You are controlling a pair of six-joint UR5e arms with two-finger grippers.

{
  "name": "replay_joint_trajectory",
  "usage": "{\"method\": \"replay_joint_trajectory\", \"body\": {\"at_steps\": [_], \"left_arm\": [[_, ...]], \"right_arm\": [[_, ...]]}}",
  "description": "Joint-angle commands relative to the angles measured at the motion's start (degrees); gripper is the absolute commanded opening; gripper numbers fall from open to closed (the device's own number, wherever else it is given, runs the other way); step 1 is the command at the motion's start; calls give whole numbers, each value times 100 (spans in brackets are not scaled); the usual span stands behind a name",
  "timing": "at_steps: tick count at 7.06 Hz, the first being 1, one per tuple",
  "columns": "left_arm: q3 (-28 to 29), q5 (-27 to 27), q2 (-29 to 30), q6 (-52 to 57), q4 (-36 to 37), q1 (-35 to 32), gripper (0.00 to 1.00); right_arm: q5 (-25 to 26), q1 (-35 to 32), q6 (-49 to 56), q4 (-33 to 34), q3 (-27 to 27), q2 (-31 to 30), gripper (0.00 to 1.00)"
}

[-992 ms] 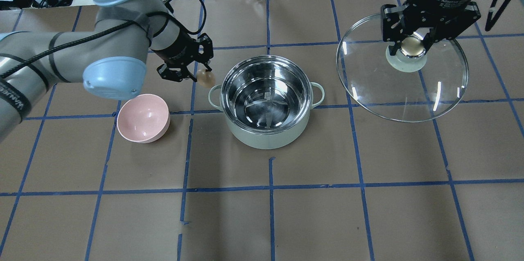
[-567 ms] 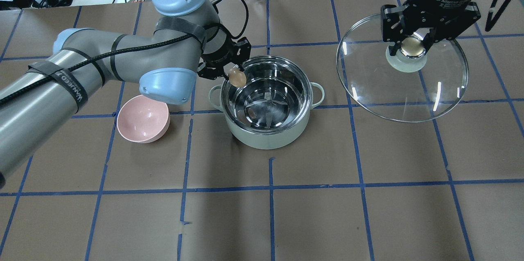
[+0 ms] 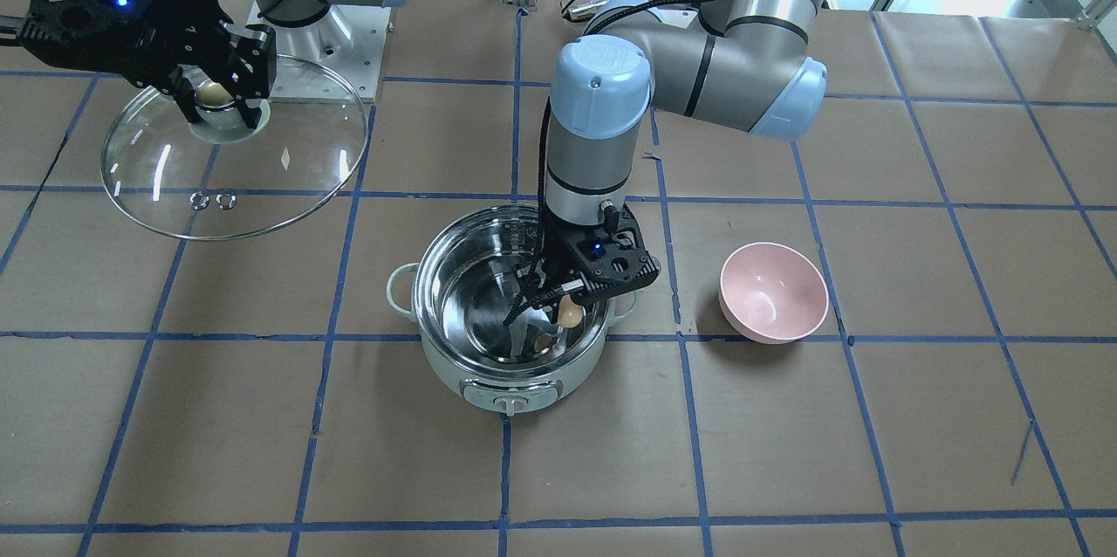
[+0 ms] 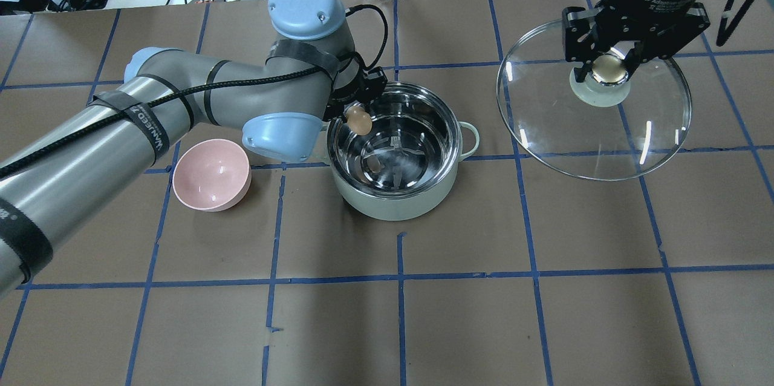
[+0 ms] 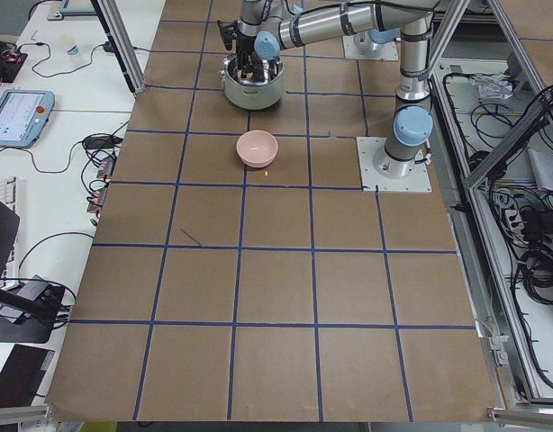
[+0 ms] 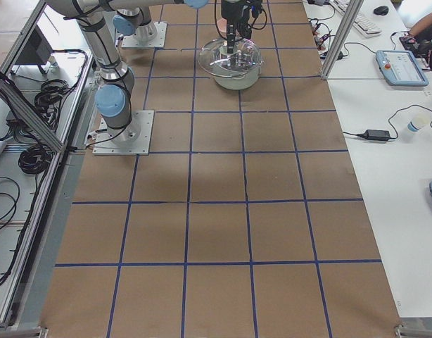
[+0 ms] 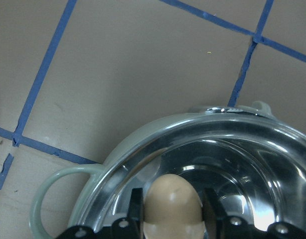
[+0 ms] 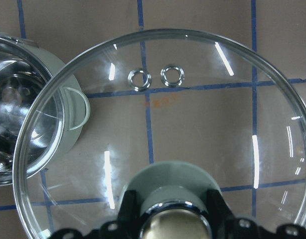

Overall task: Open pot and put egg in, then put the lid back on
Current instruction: 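Lower the egg into the pot, open the left gripper and withdraw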

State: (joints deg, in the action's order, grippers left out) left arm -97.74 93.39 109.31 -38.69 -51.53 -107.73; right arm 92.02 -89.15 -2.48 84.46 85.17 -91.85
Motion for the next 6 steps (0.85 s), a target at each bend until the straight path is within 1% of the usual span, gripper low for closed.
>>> {"method": "replay_joint_trajectory", "body": {"at_steps": [1, 4, 6], "left_arm": [[-25, 91, 81, 11, 117, -64, 14], [71, 74, 406, 98, 617, -214, 14], [80, 74, 433, 108, 636, -222, 15]], "right_arm": [[0, 3, 2, -26, 0, 0, 6], [-9, 3, -7, -18, 0, 0, 6], [0, 21, 46, -44, 26, 9, 6]]}}
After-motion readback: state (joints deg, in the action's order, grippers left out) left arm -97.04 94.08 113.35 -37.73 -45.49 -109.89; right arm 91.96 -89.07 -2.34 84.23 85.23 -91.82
